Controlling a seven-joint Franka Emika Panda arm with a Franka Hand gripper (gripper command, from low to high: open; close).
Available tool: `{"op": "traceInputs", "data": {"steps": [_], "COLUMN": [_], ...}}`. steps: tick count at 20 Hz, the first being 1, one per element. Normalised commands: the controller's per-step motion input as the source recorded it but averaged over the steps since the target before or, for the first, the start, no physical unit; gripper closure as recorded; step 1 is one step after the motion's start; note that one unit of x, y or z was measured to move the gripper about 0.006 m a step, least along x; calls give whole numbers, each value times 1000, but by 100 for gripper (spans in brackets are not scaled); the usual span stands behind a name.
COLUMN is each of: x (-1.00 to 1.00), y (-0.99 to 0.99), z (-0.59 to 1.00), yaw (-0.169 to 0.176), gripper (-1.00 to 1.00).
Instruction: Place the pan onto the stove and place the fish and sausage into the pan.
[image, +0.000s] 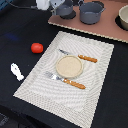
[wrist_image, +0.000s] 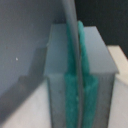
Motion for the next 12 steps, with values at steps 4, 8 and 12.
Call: {"op": "traceInputs", "data": {"steps": [4,8,12], "x": [2,2,0], "y": [393,324,405], "z": [-246,-297,-264], "yaw": [0,0,0], "gripper": [100,100,100]}}
